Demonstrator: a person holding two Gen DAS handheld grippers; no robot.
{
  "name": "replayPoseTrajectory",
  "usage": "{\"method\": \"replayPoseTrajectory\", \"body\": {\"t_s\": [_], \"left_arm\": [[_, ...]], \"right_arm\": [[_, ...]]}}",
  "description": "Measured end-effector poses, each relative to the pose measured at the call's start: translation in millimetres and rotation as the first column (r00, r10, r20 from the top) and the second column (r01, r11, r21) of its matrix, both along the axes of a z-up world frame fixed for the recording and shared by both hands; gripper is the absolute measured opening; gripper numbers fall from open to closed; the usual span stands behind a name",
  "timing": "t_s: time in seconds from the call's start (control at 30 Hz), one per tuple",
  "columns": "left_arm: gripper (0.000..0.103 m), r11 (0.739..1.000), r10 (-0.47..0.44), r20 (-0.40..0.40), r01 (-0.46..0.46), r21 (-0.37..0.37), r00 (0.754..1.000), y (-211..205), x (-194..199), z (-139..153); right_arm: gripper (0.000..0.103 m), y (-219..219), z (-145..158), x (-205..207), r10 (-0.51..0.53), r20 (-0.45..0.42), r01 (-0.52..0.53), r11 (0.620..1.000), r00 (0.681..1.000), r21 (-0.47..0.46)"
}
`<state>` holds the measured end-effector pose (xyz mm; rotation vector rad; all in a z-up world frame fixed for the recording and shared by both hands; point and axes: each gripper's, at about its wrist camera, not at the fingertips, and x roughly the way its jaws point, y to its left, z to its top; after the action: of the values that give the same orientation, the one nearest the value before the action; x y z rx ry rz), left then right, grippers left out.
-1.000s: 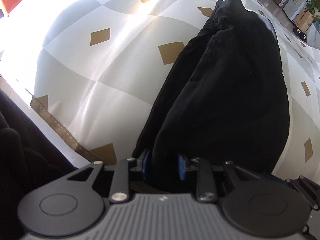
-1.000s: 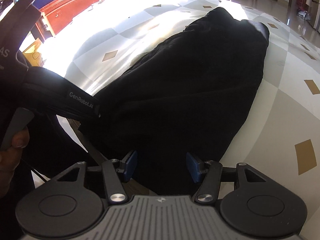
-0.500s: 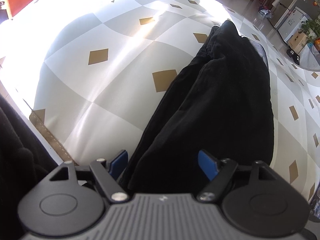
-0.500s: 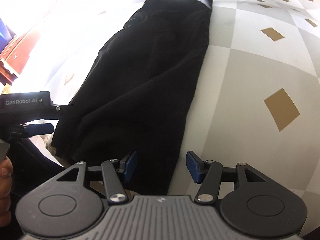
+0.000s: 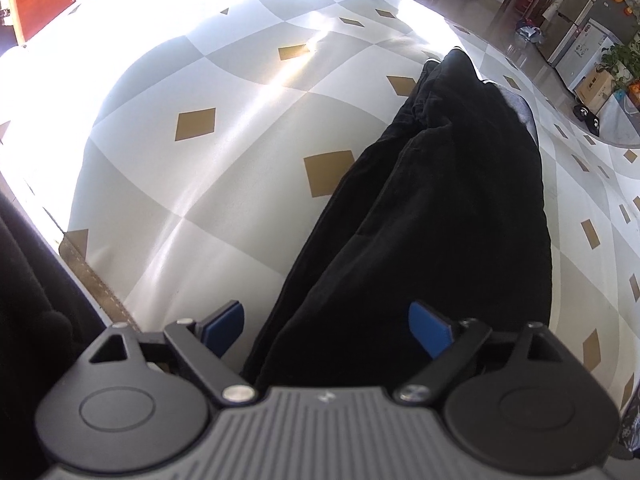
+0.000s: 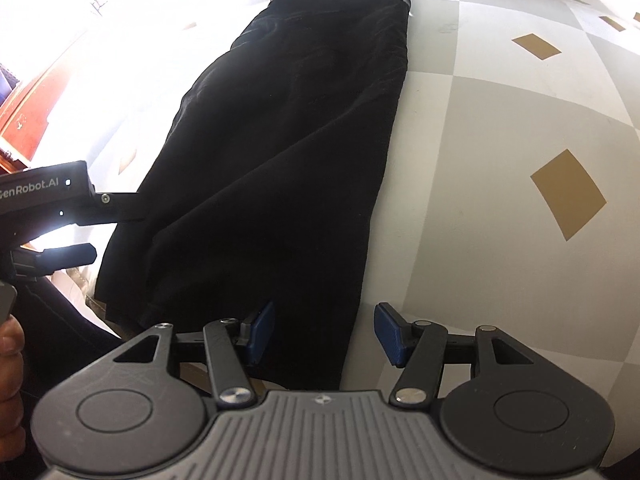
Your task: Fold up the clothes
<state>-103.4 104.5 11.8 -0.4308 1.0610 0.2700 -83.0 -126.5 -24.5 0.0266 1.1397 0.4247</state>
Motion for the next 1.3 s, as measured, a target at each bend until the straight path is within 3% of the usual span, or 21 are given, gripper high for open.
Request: {"method": "replayPoseTrajectory", "body": {"t_s": [0.1, 0.23, 0.37, 0.57, 0.8, 1.1, 1.3], "left_arm": [[0.091, 1.000, 0.016, 0.000, -0.016, -0.004, 1.000, 2.2, -0.6, -0.5], [0.096, 1.000, 0.027, 0.001, -0.027, -0.016, 1.000, 2.5, 5.8, -2.2], [0.098, 0.999, 0.046, 0.006, -0.045, -0.022, 0.999, 5.4, 13.6, -1.2], [0.100, 0.994, 0.096, 0.037, -0.094, -0.063, 0.995, 18.6, 37.2, 4.9], [0.100, 0.995, 0.041, 0.065, -0.035, -0.093, 0.997, 19.0, 83.4, 7.5], [0.100, 0.993, -0.023, 0.062, 0.030, -0.116, 0.998, 13.7, 127.5, -0.1], [0.099, 0.989, -0.083, 0.071, 0.091, -0.119, 0.994, 7.5, 151.1, -2.7]], "right_arm": [[0.045, 8.7, -0.3, -5.0, 0.035, 0.041, -0.032, 0.997, 0.999, -0.068], [0.022, 16.5, -0.2, -9.5, 0.093, 0.087, -0.079, 0.985, 0.992, -0.155], [0.014, 18.7, -0.1, -11.5, 0.128, 0.103, -0.106, 0.976, 0.986, -0.191], [0.010, 9.7, 0.6, -8.6, 0.131, 0.092, -0.113, 0.977, 0.987, -0.179], [0.010, 5.9, -4.5, -8.0, 0.152, 0.051, -0.141, 0.974, 0.987, -0.175], [0.011, -17.9, -10.1, 3.7, 0.087, -0.080, -0.088, 0.996, 0.993, -0.016], [0.020, -26.8, -12.3, 8.5, 0.072, -0.109, -0.067, 0.996, 0.991, 0.051]]}}
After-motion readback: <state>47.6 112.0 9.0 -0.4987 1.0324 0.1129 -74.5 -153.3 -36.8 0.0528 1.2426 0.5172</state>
